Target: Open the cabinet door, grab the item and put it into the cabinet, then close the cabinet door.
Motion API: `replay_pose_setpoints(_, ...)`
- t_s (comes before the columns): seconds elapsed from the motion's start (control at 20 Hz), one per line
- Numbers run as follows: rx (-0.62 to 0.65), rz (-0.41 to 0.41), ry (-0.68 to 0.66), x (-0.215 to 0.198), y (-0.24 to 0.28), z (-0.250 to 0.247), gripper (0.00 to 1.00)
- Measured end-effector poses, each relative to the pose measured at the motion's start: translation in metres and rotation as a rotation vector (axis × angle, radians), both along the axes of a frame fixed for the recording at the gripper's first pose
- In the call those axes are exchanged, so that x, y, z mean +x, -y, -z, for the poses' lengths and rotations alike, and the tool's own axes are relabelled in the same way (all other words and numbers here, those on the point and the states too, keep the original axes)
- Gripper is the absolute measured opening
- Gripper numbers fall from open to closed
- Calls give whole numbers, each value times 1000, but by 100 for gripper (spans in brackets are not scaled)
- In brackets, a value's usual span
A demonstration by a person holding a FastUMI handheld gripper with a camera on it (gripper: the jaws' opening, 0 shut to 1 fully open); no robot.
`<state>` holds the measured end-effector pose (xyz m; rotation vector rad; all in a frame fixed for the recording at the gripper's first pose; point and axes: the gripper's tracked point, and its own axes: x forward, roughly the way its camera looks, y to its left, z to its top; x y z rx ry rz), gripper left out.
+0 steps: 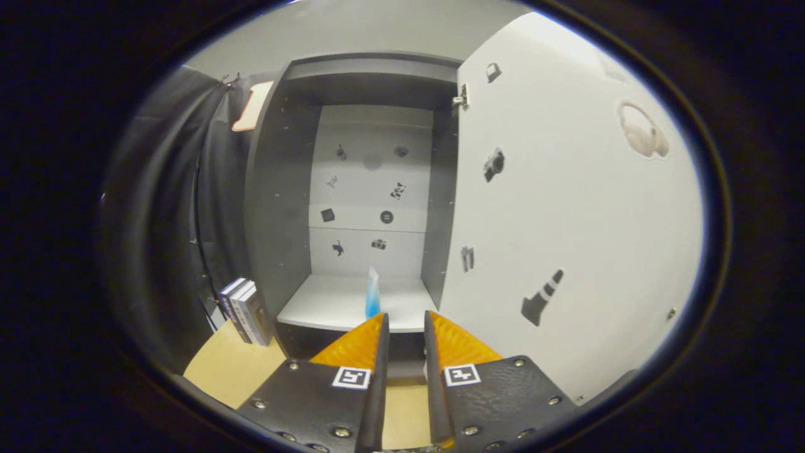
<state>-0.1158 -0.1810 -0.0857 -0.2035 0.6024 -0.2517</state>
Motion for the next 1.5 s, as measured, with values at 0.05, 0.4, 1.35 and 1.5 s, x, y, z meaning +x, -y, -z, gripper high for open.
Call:
replay_pose_setpoints(0.05,-15,23,12,-10,5,-11,28)
replay_pose_setpoints(0.4,-120,180,59,-88,27,-55,28)
replay_pose_setpoints(1.35,-318,732,91,-198,172,-108,28)
replay_pose_setpoints(1.5,-298,763,101,-194,184,-104,28)
